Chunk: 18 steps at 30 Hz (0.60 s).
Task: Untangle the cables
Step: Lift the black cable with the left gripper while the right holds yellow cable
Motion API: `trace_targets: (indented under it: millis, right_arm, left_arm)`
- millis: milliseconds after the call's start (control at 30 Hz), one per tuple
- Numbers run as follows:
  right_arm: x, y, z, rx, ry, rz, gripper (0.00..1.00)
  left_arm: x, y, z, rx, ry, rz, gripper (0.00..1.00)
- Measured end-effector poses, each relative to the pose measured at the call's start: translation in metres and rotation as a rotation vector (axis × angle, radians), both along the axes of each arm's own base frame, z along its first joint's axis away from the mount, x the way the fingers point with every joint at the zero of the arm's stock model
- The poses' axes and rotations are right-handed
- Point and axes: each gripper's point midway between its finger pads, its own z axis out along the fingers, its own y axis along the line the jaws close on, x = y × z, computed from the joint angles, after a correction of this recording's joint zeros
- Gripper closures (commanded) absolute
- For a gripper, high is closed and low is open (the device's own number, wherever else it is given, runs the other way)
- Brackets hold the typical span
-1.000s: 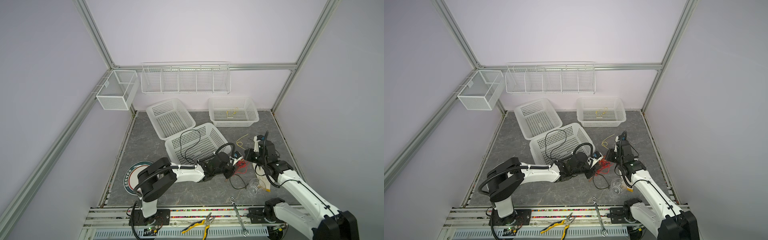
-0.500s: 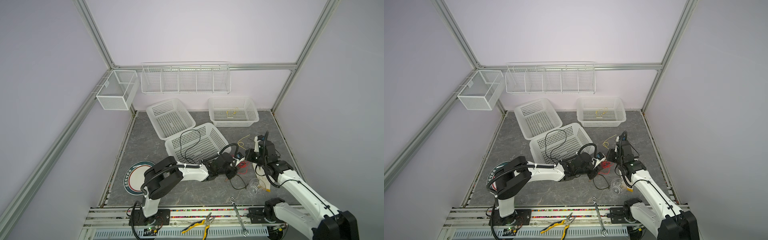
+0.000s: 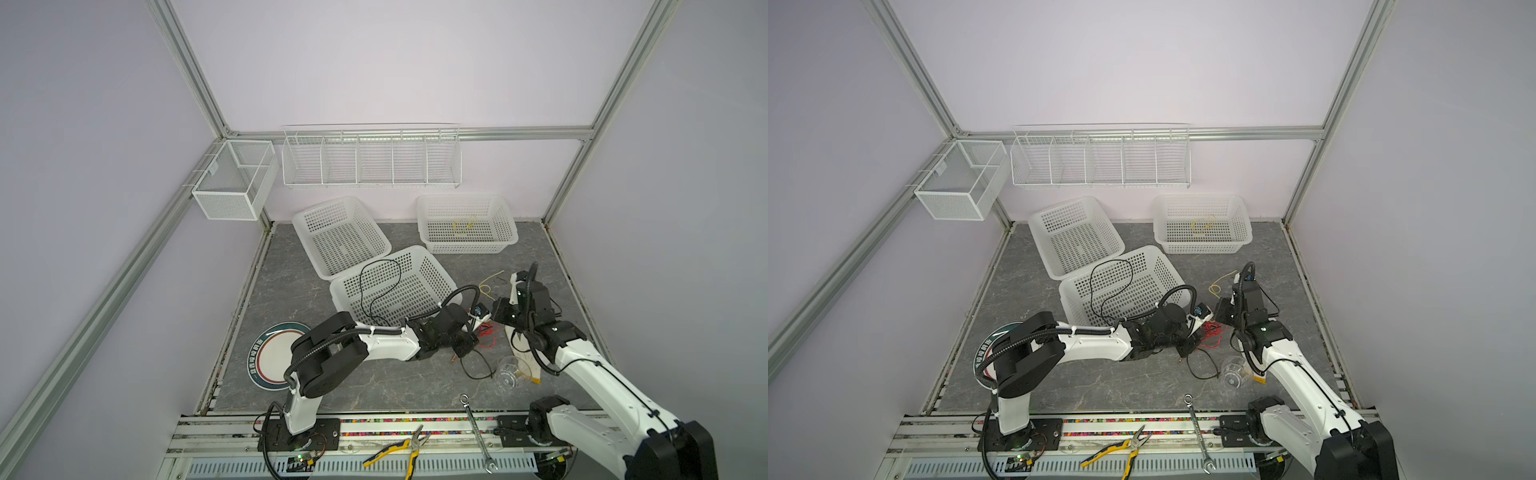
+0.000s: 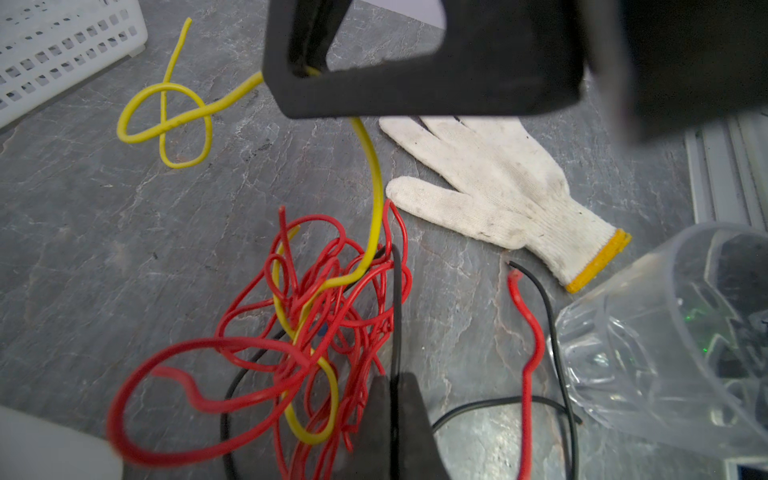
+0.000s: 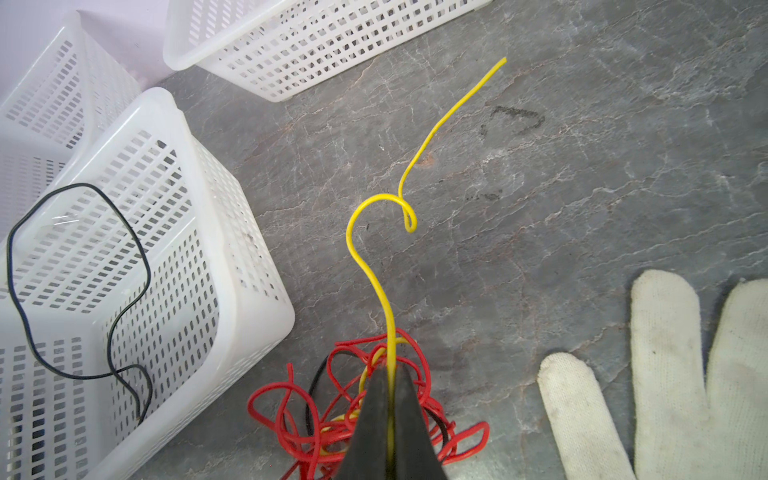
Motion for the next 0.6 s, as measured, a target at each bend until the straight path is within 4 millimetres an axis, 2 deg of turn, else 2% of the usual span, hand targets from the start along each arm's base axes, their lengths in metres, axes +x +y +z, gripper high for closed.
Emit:
trace_targets:
  millis: [133, 233, 333, 533, 600]
  right_arm:
    - [0.001, 0.001, -0.003, -0.003, 0.007, 0.001, 0.94]
    - [0.004, 0.001, -0.008, -0.007, 0.015, -0.001, 0.94]
    - [0.006, 0.002, -0.020, -0.014, 0.041, 0.000, 0.94]
    - [0.007, 0.000, -0.048, -0.038, 0.102, -0.011, 0.94]
    - [0.008, 0.000, -0.053, -0.044, 0.111, -0.015, 0.94]
  left_arm:
    - [0.001, 0.001, 0.002, 0.001, -0.007, 0.008, 1.00]
    - [0.000, 0.007, 0.016, -0.018, -0.022, 0.017, 1.00]
    - [-0.002, 0.013, 0.052, -0.081, -0.052, 0.020, 1.00]
    - [-0.004, 0.029, 0.158, -0.312, -0.167, 0.041, 1.00]
    - [-0.005, 0.036, 0.186, -0.378, -0.207, 0.052, 1.00]
